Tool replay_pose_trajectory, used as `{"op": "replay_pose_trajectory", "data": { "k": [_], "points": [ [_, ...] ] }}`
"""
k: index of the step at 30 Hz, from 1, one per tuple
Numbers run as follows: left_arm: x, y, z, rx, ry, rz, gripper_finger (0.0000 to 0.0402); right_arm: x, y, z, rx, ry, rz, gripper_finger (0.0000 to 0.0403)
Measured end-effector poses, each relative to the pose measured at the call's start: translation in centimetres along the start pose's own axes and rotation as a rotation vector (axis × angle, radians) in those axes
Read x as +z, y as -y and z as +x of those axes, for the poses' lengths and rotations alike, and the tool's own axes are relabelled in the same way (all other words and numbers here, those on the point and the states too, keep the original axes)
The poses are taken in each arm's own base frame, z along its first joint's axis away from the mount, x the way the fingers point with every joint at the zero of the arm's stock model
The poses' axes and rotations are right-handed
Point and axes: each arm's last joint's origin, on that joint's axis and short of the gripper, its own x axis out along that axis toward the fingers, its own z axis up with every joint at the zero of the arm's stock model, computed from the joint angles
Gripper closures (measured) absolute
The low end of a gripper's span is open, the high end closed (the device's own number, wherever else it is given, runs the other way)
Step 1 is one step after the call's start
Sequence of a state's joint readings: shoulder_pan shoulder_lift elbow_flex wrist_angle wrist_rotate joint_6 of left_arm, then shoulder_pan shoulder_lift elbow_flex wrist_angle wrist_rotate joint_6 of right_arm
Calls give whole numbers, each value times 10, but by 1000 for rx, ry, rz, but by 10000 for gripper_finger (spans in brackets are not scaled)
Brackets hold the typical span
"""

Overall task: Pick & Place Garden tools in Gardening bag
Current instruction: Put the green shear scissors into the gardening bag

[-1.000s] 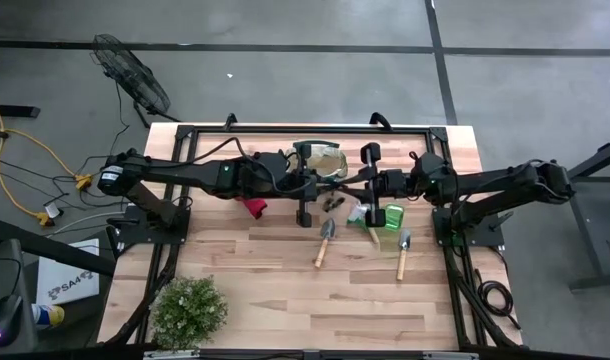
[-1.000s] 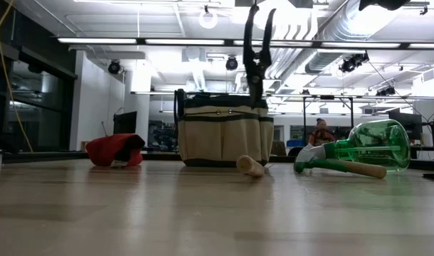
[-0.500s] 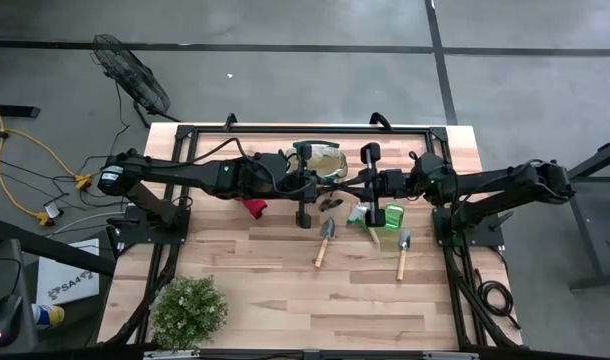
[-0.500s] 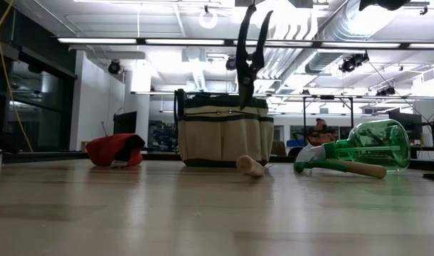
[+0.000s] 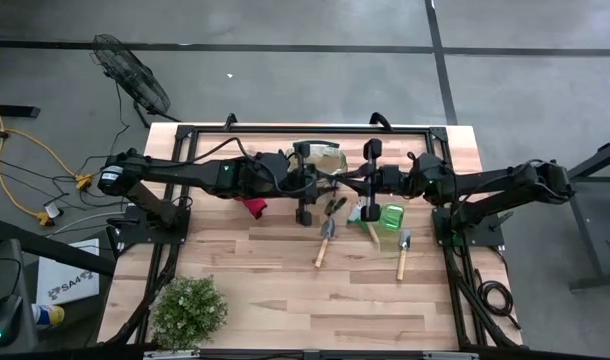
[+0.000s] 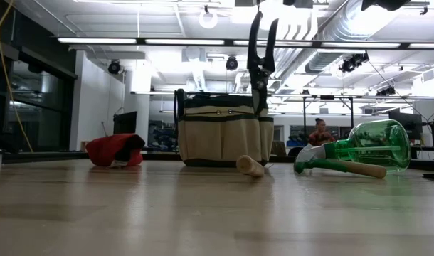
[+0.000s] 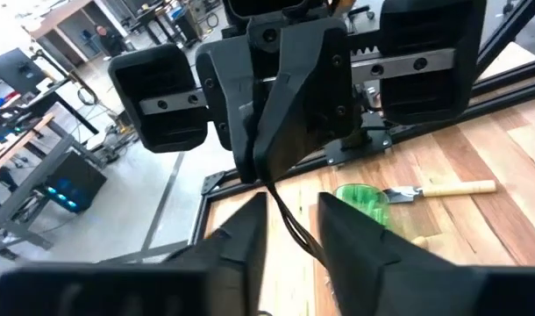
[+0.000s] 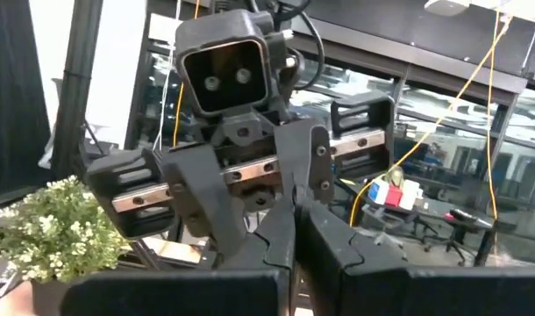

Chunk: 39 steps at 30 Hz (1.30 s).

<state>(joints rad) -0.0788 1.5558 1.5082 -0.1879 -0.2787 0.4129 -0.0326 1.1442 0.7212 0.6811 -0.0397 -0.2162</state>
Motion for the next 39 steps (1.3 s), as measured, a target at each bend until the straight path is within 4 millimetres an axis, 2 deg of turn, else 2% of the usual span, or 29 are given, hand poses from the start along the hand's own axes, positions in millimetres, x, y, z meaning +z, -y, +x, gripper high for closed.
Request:
{"op": "replay_pose_trajectory", "data": {
  "k": [4,7,10,17,29,35,39],
  "points": [
    [0,0,0,1,-3,1,249,0,1,0,-40,-9,6,399],
    [0,-2,-4,16,-14,3,234,0,2,0,-67,-14,6,399],
    [-1,-5,-10,60,-63,12,232,0,3,0,-92,-28,11,399],
    [-5,-9,-20,134,-162,-5,231,16,10,7,-185,-72,12,399],
    [-18,-12,-41,142,-329,-37,231,45,20,17,-273,-212,-32,399],
    [-23,-13,-48,139,-391,-53,231,58,24,13,-309,-295,-59,399],
    [-25,-12,-50,133,-417,-58,231,68,30,3,-373,-307,-62,399]
  ]
}}
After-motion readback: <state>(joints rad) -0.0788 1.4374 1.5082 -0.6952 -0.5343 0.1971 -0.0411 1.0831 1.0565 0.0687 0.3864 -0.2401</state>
